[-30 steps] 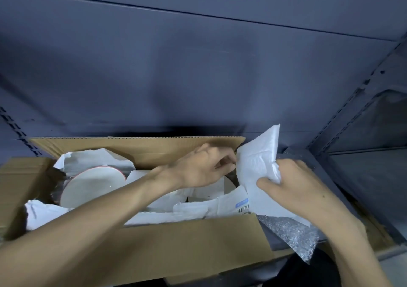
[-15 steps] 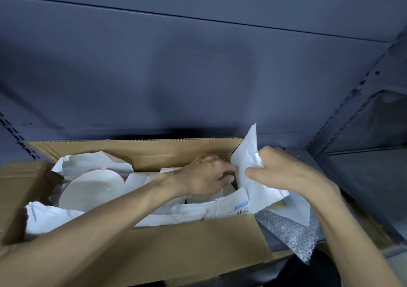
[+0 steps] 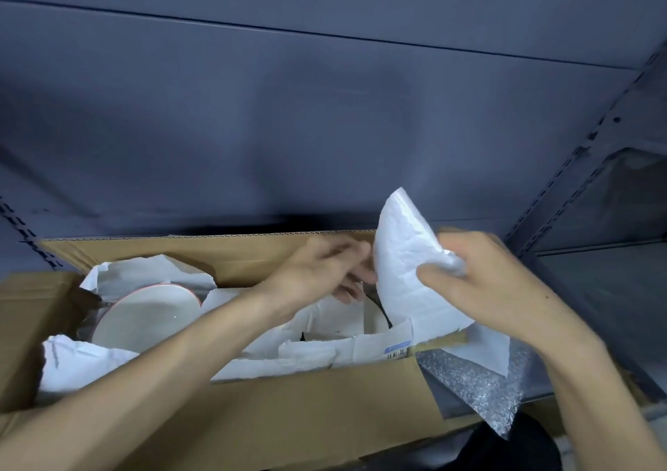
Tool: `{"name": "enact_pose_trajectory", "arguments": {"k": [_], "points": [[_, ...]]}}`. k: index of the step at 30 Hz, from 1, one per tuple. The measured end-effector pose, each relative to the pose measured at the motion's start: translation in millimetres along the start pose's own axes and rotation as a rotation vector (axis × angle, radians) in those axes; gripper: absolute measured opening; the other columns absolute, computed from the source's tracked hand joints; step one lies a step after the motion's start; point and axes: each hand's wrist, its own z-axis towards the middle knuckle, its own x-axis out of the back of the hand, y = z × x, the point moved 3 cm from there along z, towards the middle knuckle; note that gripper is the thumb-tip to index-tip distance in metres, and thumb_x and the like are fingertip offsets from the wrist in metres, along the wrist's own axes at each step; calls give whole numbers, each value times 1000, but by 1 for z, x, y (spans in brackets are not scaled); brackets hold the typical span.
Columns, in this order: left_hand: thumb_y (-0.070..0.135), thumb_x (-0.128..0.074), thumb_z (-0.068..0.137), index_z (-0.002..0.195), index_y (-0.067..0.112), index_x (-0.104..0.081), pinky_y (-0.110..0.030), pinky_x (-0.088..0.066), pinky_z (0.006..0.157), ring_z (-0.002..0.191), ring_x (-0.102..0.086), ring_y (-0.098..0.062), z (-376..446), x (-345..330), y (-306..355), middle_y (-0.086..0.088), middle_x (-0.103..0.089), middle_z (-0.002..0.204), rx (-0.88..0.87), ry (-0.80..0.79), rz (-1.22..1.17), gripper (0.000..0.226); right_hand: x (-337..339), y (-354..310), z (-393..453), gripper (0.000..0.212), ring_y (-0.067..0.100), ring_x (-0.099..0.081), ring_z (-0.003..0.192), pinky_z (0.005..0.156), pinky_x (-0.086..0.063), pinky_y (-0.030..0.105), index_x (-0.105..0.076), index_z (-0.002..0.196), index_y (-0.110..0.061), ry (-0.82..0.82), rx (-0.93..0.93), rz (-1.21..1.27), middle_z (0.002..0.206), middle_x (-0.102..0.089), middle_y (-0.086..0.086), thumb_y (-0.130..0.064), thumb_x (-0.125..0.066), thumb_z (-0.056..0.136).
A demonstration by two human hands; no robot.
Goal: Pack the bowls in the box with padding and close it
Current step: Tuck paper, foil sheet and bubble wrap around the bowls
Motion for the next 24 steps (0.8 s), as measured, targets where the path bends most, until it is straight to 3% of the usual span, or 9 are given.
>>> {"name": "enact_pose_trajectory", "arguments": {"k": [2,6,11,13,15,17,18,21,24], "points": [[52,-39,106,106,7,-68,-32,-60,62,76,-74,-39,-9,10,6,-16,-79,92,104,28,-184,53,12,-7,-5,26,31,-59,75,70,-49,48,-61,76,1,-1,94,93,82,-60,3,-24,-55,78],[68,-31,100,110,1,-66,-34,-55,59,73,-72,-36,-13,28,-2,-27,-75,100,327,-65,-330,76,32,-19,-6,38,13,-58,108,94,-43,22,-83,85,-33,-99,272,110,108,-67,-10,1,-74,72],[66,-59,91,118,7,-66,-28,-46,67,93,-66,-27,-11,24,-6,-16,-71,115,287,-361,-318,65,27,-17,15,36,22,-35,144,118,-28,43,-76,68,-56,-173,99,171,144,-51,-8,-29,-94,52],[40,-74,91,118,12,-66,-23,-40,63,88,-52,-21,-9,16,-6,-10,-65,110,203,-406,-320,40,24,-10,12,47,8,-36,144,113,-39,36,-76,71,-57,-137,-22,334,146,-46,-17,-31,-95,37],[17,-77,89,117,9,-69,-21,-40,61,86,-49,-20,-6,11,-5,-9,-65,108,125,-383,-337,30,25,-8,2,57,-14,-37,134,99,-47,25,-78,105,-48,4,61,407,140,-41,-32,-20,-94,57],[10,-76,90,119,5,-69,-22,-50,66,87,-63,-17,-3,7,-2,-9,-70,109,66,-334,-368,30,30,8,-13,51,-5,-46,134,106,-47,29,-64,134,-40,176,101,386,144,-49,-18,-20,-79,89],[8,-75,91,121,2,-67,-24,-53,71,90,-67,-17,-2,6,0,-9,-71,109,44,-304,-385,32,31,14,-17,45,2,-53,132,110,-46,35,-60,139,-40,212,27,486,141,-57,-11,-39,-71,95],[9,-77,89,120,-4,-66,-30,-57,81,94,-69,-22,4,2,4,-18,-72,107,5,-163,-376,35,29,26,-18,83,18,-71,113,87,-61,41,-70,127,-33,-13,-235,805,123,-74,-1,-92,-45,76],[11,-79,88,119,-3,-67,-36,-57,91,99,-71,-27,9,-6,6,-16,-73,112,5,-56,-350,36,26,25,-22,63,28,-76,95,73,-64,42,-78,108,-21,-87,-254,613,104,-79,9,-72,-74,70]]}}
